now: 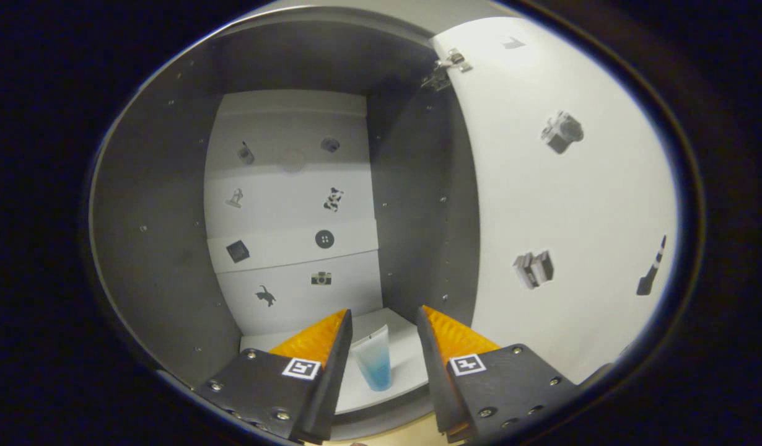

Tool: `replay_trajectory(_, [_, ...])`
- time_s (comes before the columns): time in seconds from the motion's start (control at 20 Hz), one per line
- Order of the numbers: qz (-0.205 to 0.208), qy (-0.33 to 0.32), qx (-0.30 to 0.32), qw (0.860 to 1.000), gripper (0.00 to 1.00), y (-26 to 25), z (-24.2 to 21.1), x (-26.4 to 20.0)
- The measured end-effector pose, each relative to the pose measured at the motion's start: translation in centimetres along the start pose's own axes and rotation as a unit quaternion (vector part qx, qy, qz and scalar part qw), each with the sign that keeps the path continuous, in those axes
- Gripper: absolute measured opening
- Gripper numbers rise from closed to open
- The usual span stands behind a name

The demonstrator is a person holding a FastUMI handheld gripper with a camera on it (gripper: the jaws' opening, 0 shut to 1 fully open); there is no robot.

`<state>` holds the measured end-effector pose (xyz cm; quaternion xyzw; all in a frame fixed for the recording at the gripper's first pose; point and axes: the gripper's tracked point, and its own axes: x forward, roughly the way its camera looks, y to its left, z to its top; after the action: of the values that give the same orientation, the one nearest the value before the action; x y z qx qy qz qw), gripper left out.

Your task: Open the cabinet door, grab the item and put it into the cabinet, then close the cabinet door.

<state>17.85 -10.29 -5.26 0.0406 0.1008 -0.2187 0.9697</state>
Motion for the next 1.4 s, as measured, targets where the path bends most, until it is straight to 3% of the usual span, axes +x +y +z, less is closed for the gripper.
replay_trajectory(0.2, [-0.021,-0.039,0.002,0.999,0.61,-4.4,2.8,-5.9])
replay_trajectory(0.45, [-0.078,-0.064,-0.006,0.995,0.61,-12.6,4.1,-13.9])
replay_trajectory(0.8, [-0.144,-0.066,-0.027,0.987,0.61,-22.4,4.1,-22.9])
replay_trajectory(1.15, [-0.226,-0.055,-0.051,0.971,0.61,-32.7,3.3,-26.7])
replay_trajectory(1.4, [-0.247,-0.040,-0.077,0.965,0.62,-37.3,2.2,-24.3])
